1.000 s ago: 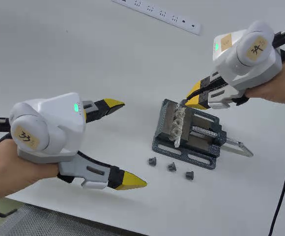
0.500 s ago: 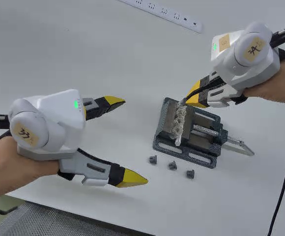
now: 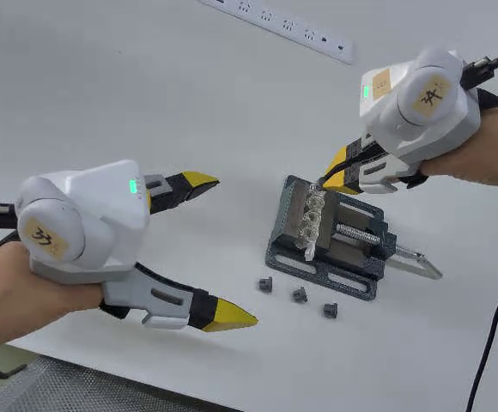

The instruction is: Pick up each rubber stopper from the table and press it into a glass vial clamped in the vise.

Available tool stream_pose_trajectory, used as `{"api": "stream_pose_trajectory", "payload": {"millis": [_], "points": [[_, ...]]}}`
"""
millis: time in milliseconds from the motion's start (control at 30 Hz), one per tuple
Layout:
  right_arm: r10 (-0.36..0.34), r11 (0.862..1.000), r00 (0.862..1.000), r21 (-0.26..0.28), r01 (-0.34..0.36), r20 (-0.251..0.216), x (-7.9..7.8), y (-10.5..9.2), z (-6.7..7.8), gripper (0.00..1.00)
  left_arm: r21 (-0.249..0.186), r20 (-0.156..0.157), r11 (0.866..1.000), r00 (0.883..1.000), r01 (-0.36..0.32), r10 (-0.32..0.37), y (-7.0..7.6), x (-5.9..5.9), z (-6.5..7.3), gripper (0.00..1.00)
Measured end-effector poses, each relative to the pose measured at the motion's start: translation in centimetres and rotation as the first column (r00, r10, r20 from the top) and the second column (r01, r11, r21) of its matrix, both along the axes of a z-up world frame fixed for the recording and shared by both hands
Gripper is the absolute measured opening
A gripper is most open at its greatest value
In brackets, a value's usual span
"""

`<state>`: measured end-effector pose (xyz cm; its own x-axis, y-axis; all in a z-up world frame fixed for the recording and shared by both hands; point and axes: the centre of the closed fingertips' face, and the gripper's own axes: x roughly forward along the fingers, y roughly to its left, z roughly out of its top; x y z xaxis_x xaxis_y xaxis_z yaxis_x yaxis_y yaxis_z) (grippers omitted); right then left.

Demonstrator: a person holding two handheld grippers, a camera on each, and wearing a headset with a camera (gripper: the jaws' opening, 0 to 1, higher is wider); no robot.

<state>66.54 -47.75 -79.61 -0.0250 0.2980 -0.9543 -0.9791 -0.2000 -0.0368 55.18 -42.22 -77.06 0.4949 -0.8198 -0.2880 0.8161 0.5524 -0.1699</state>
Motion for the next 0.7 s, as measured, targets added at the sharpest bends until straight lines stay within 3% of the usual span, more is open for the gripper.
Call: {"api": "stream_pose_trajectory", "payload": {"millis": [167, 700], "points": [[-0.021, 1.000, 1.000, -0.006, 0.020, -0.016, 0.13, 0.01, -0.11, 0.00, -0.003, 0.001, 1.000, 1.000, 0.000, 0.000, -0.08, 0.06, 0.11, 0.98], [0.002, 0.999, 1.000, -0.054, -0.003, -0.011, -0.13, 0.03, -0.25, 0.00, -0.010, 0.003, 1.000, 1.000, -0.001, 0.001, -0.26, 0.08, 0.30, 0.97]]}}
